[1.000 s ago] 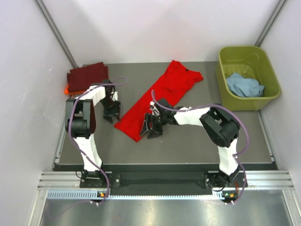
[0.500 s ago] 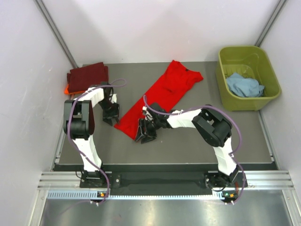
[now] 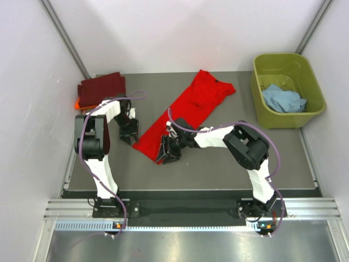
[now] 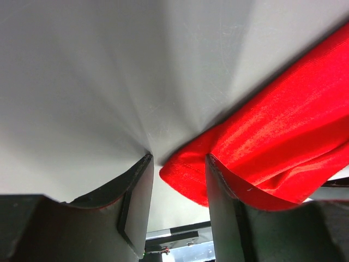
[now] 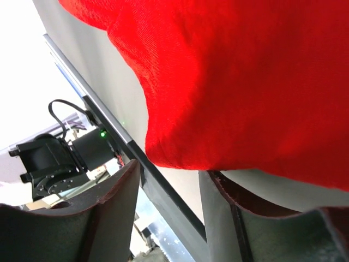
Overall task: Fold and stack the t-shirts
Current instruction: Fold the tshirt
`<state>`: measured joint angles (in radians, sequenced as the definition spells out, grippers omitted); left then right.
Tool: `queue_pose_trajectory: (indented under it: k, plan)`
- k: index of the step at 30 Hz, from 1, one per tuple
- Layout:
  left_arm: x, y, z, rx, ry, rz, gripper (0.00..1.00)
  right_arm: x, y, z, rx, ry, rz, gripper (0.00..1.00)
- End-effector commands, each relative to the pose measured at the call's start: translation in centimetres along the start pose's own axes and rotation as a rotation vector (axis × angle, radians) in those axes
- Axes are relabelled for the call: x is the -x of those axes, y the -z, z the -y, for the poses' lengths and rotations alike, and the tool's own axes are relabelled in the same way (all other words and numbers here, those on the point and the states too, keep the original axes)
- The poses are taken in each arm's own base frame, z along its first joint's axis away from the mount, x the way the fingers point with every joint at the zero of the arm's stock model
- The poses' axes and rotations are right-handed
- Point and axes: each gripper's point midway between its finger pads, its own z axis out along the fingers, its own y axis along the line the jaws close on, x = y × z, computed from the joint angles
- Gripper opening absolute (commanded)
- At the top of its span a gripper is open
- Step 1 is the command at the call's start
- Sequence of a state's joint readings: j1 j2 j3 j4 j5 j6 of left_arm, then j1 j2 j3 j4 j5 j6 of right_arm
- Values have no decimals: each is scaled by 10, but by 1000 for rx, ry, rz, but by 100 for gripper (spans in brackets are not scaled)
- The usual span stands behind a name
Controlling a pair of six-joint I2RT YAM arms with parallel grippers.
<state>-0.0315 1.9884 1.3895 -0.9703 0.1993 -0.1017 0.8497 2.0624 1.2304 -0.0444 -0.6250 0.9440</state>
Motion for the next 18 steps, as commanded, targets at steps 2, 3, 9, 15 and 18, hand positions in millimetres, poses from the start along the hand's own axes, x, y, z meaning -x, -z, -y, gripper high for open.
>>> queue_pose_trajectory:
  k: [2,3,9,15,18]
  plan:
    - [1,4,2,-24,-5,-4,47,12,1,-2,15,-10,36,45]
    - [0,3,2,-24,-6,-8,47,12,0,-2,17,-9,34,40]
    - [-2,3,-1,-25,-1,-17,47,14,1,-2,11,14,45,2]
    - [-5,10,3,-42,-2,-13,46,-1,20,-1,8,59,38,0]
    - [-7,13,4,-44,-8,-11,46,-11,32,2,-4,81,32,0]
